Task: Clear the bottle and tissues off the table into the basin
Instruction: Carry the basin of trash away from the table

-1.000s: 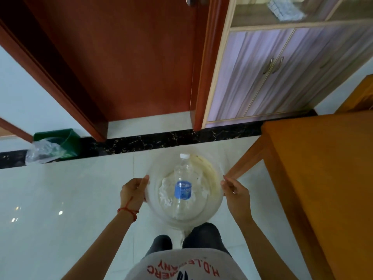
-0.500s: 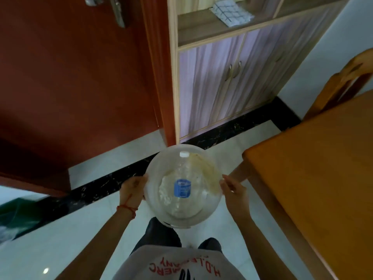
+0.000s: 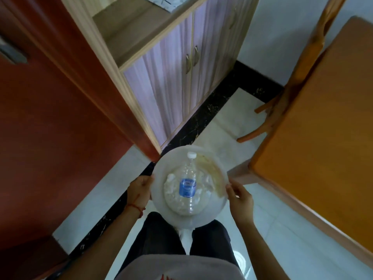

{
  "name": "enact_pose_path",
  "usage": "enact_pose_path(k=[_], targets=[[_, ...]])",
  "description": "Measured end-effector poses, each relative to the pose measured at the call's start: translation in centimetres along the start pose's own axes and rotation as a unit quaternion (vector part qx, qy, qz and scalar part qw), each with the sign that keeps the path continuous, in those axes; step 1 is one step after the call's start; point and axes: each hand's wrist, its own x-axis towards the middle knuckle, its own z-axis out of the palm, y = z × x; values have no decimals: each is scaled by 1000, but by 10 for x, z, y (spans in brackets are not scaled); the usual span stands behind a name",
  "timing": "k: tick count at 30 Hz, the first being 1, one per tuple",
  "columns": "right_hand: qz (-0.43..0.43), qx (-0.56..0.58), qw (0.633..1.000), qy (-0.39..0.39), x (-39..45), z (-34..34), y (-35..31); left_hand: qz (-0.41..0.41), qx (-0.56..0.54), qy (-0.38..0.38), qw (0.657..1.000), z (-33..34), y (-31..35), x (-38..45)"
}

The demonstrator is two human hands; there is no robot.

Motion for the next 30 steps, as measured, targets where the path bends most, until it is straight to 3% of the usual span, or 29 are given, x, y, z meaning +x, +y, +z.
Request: enact_pose_path(k=[17,24,30], targets=[[129,-4,989,68,96,69,81,5,79,-79,994,100,-51,143],[136,-35,988,63,155,105,134,-6,125,-80,989,141,-99,204],[134,-71,987,45,211,140,177,-49,83,-73,993,179,-146,255]])
